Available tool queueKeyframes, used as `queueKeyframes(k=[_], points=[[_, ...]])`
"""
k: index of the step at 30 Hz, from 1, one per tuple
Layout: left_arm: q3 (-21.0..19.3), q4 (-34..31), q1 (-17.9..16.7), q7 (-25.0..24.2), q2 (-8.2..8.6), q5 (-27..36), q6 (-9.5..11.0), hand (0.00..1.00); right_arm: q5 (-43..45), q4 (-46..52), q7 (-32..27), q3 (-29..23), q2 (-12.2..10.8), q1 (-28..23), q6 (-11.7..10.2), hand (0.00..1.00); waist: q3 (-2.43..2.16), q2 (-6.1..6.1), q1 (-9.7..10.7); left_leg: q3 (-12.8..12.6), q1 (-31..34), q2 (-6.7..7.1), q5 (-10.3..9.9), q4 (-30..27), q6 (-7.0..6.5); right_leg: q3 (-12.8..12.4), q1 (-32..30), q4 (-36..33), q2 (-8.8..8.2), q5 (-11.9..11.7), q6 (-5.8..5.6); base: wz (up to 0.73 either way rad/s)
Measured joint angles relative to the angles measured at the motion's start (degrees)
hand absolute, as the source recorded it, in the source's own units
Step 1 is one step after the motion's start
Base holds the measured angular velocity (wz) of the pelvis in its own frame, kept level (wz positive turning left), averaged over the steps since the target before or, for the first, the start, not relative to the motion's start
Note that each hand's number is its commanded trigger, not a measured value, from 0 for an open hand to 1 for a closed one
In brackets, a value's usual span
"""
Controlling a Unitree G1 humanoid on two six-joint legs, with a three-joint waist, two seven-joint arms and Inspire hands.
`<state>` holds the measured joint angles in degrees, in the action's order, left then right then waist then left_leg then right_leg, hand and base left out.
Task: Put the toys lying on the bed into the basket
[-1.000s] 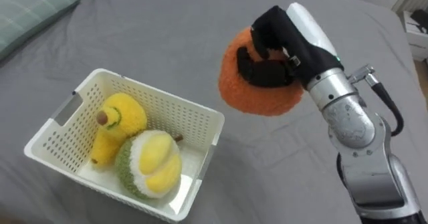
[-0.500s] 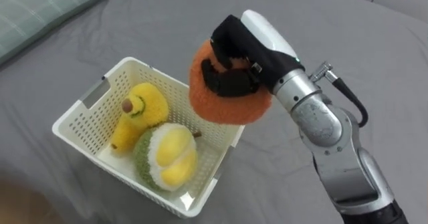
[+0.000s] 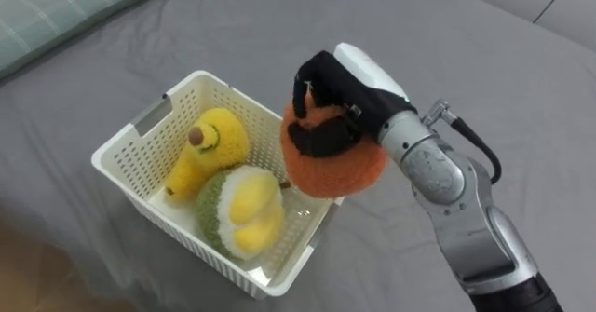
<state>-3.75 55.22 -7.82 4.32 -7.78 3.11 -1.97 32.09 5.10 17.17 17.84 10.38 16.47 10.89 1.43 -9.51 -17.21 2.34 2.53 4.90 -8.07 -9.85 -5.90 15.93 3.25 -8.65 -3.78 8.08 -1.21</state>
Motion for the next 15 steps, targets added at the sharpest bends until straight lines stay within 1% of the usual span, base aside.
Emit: queueKeyframes(k=[1, 3, 5, 7, 9, 11, 15], points=[[0.0, 0.0, -0.1, 0.0, 0.0, 0.0, -0.1, 0.0, 0.0, -0.4, 0.0, 0.2, 0.0, 0.0, 0.1, 0.0, 0.06, 0.02, -0.1, 0.2, 0.0, 0.03, 0.0, 0.0, 0.0, 0.0, 0.0, 0.0, 0.0, 0.0, 0.0, 0.06], [-0.6, 0.0, -0.2, 0.0, 0.14, -0.2, -0.2, 0.0, 0.2, -0.7, 0.0, 0.4, 0.0, 0.0, 0.1, 0.0, 0.03, -0.03, -0.3, 0.3, 0.2, 0.06, 0.0, -0.1, 0.01, 0.1, 0.0, 0.0, 0.0, 0.0, 0.0, 0.06], [-0.6, -0.1, -0.2, 0.1, 0.19, -0.7, -0.6, 0.0, 0.8, -2.0, -0.8, 1.1, -0.2, 0.0, 0.4, 0.0, 0.25, 0.3, -0.2, 0.8, 0.2, 0.22, 0.0, -0.7, 0.0, 0.5, 0.4, 0.0, -0.08, 0.0, -0.01, 0.11], [-0.6, -0.1, 0.0, 0.2, 0.27, -1.3, -0.6, 0.0, 0.9, -2.6, -0.9, 1.2, -0.2, 0.0, 0.9, 0.0, 0.33, 0.42, 0.0, 1.2, 0.3, 0.43, 0.0, -0.9, -0.03, 1.2, 0.6, 0.0, -0.24, 0.1, -0.11, 0.15], [-0.6, -0.5, 0.1, 0.5, 0.28, -1.6, -0.9, 0.0, 1.1, -2.6, -1.4, 1.1, -0.2, 0.0, 1.3, 0.0, 0.34, 0.53, 0.0, 1.6, 0.8, 0.53, -0.1, -1.3, -0.13, 1.4, 0.6, 0.0, -0.32, 0.1, -0.16, 0.11], [-0.6, -1.3, 0.1, 0.6, 0.4, -1.7, -1.8, 0.0, 2.1, -2.6, -1.6, 1.1, -0.4, 0.0, 1.3, 0.0, 0.28, 0.86, -0.1, 1.6, 0.9, 0.61, -0.3, -2.0, -0.26, 1.4, 0.6, -0.2, -0.4, 0.2, -0.26, 0.04], [-0.6, -1.6, 0.1, 0.6, 0.39, -1.7, -1.8, 0.0, 2.6, -2.5, -2.1, 1.1, -0.6, 0.0, 1.2, 0.0, 0.33, 1.29, 0.0, 1.8, 0.9, 0.8, -0.3, -2.5, -0.34, 1.3, 0.7, -0.5, -0.58, 0.3, -0.44, 0.01]])
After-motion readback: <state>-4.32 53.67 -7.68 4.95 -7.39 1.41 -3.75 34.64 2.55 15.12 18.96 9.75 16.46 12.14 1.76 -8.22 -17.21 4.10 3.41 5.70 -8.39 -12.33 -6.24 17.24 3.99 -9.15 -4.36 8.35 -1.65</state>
